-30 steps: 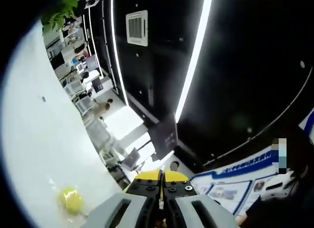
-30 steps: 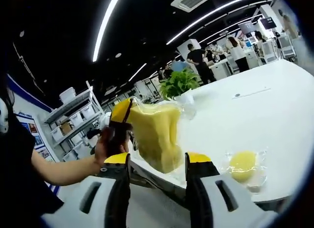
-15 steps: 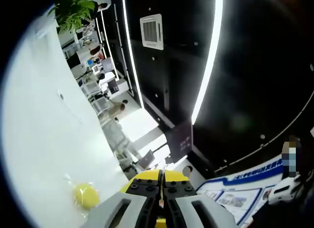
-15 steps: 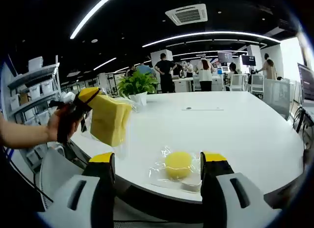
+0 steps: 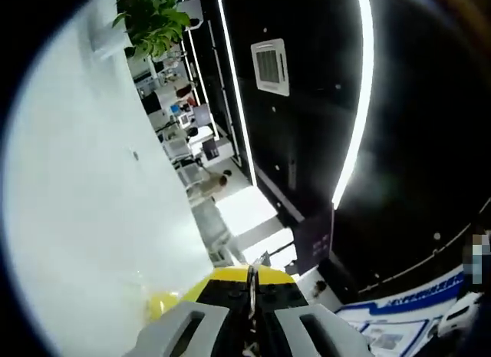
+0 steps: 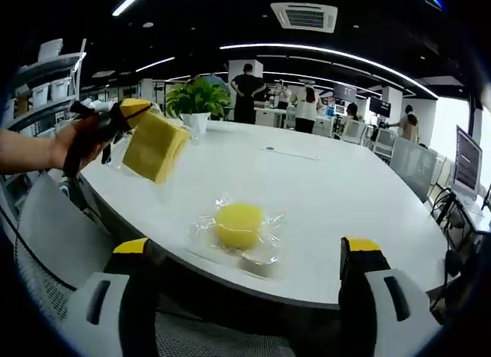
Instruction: Compare the silicone blocks by pressing each to a similar depth, holding the contact briefly, and releasing to observe deformation and rebound differences across the visible hardness samples.
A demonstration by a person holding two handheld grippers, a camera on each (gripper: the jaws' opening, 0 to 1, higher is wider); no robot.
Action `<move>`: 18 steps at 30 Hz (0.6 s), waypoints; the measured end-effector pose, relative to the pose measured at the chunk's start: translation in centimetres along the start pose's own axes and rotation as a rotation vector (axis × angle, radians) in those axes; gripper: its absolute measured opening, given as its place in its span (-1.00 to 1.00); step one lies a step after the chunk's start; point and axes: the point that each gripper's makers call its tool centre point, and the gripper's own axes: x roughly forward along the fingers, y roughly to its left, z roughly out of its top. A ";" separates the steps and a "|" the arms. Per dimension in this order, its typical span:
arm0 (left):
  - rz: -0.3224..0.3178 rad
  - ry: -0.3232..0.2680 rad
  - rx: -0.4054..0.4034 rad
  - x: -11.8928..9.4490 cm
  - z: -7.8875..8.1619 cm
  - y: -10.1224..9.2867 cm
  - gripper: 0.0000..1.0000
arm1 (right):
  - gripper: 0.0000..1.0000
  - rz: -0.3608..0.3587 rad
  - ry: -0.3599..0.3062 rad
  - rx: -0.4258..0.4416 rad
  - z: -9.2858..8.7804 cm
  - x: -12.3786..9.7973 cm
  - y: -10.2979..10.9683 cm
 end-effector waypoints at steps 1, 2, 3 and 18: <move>0.018 -0.006 -0.010 0.1 0.0 0.6 -1.00 | 0.92 -0.007 0.002 -0.001 -0.1 0.1 -0.1; 0.027 -0.007 -0.017 0.2 -0.1 1.0 -1.00 | 0.92 -0.010 0.004 -0.009 -0.1 0.1 -0.2; 0.029 -0.009 -0.015 0.2 -0.1 1.1 -1.00 | 0.92 -0.011 0.002 -0.017 -0.1 0.1 -0.3; 0.322 -0.032 -0.098 0.6 -1.0 11.1 -1.00 | 0.92 -0.036 0.025 -0.020 -1.1 0.9 -0.7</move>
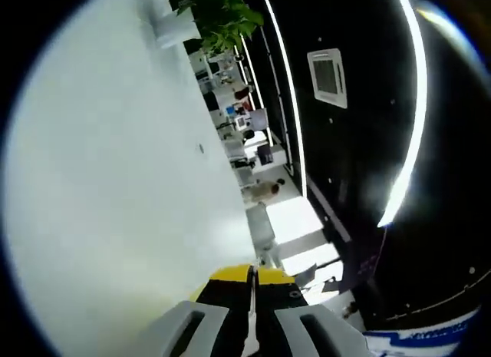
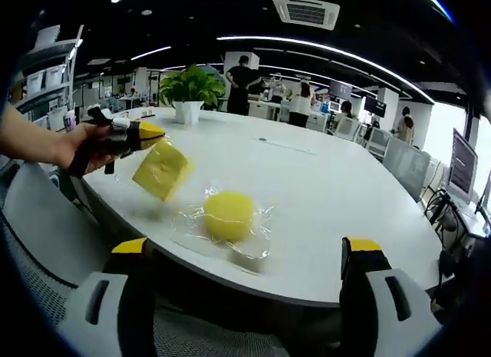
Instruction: Compare the silicone blocks by pressing each to a similar depth, holding the contact briefly, and releasing to observe deformation and rebound differences across the visible hardness samples.
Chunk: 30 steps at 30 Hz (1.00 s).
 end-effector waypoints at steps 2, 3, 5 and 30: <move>0.056 -0.015 0.033 0.2 0.5 1.3 -1.00 | 0.92 -0.011 0.018 -0.006 -0.4 0.1 -0.1; 0.114 -0.039 0.063 0.1 1.0 2.4 -1.00 | 0.92 -0.011 0.020 -0.009 -0.4 0.2 0.0; 0.153 -0.041 0.101 0.1 1.0 3.2 -1.00 | 0.92 -0.014 0.019 -0.015 -0.4 0.2 0.0; 0.378 0.017 0.265 -1.1 1.9 8.3 -0.67 | 0.92 -0.056 0.030 -0.054 -0.5 0.3 -0.7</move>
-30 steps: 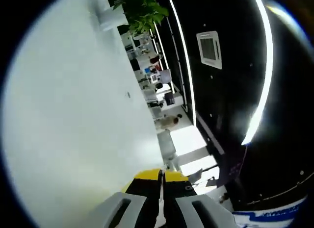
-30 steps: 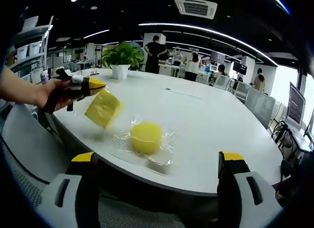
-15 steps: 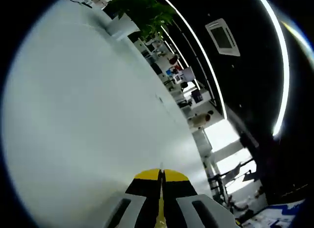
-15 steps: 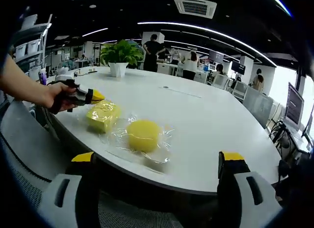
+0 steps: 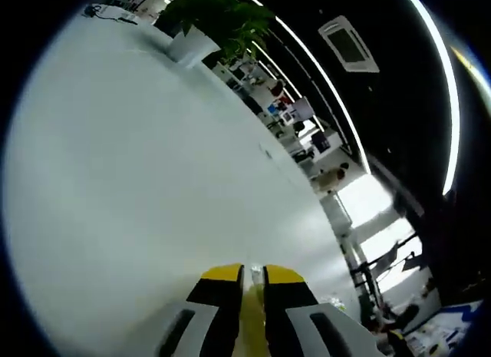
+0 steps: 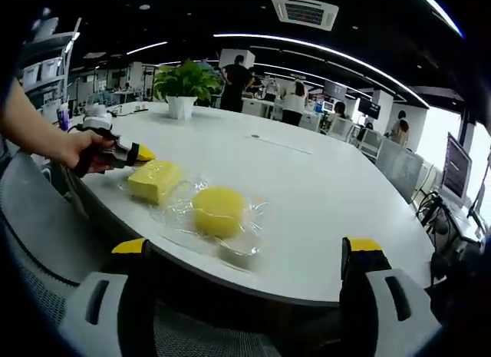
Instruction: Compare the silicone blocks by pressing each to a similar depth, holding the contact briefly, and releasing to observe deformation and rebound differences across the visible hardness samples.
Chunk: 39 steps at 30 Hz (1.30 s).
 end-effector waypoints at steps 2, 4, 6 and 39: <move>0.033 0.001 0.054 -0.3 0.1 0.6 -0.55 | 0.92 0.004 0.002 -0.003 0.0 0.0 0.1; 0.030 0.004 0.074 -0.8 0.0 0.6 -0.49 | 0.92 0.011 0.002 -0.009 0.0 0.1 0.2; 0.031 0.008 0.072 -1.2 0.1 0.8 -0.46 | 0.92 0.009 0.006 -0.012 -0.1 0.1 0.2; -0.143 0.008 0.515 -17.1 -1.0 -6.2 -0.32 | 0.92 -0.001 -0.006 -0.013 0.0 0.0 0.5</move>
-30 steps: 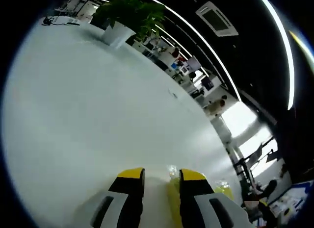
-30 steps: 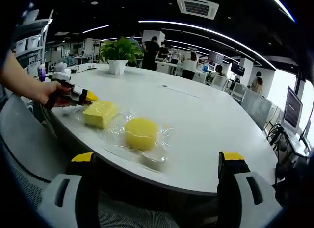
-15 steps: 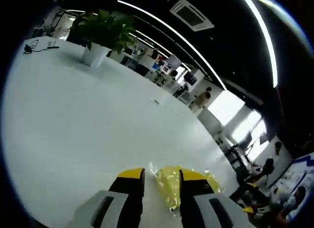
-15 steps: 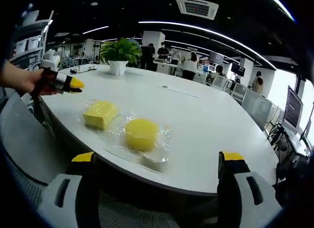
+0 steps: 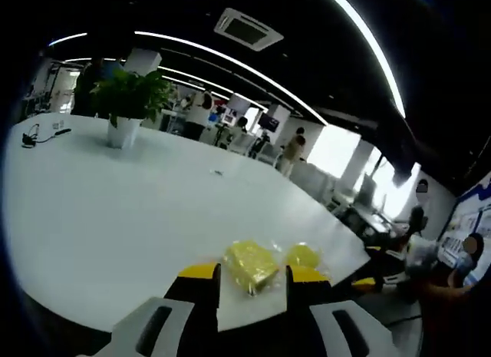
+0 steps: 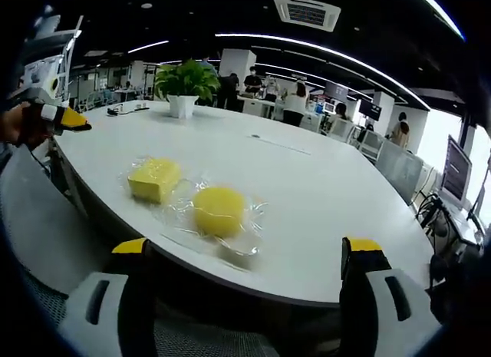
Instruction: Compare the silicone blocks by pressing each to a similar depth, holding the contact briefly, and releasing to observe deformation and rebound differences across the visible hardness samples.
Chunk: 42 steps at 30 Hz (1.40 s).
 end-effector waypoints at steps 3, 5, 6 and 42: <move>0.004 0.015 0.007 0.2 -1.0 0.0 -0.23 | 0.92 0.002 0.004 -0.005 -0.1 0.0 0.1; 0.005 0.015 0.018 0.2 -1.3 -0.2 -0.19 | 0.92 0.005 0.007 -0.014 -0.2 0.0 0.2; 0.001 0.006 0.018 0.2 -1.3 -0.3 -0.15 | 0.92 0.006 0.006 -0.020 -0.2 0.0 0.2; 0.009 0.045 0.292 1.7 -3.8 -2.6 0.99 | 0.92 0.098 0.024 0.028 -0.6 -0.5 1.3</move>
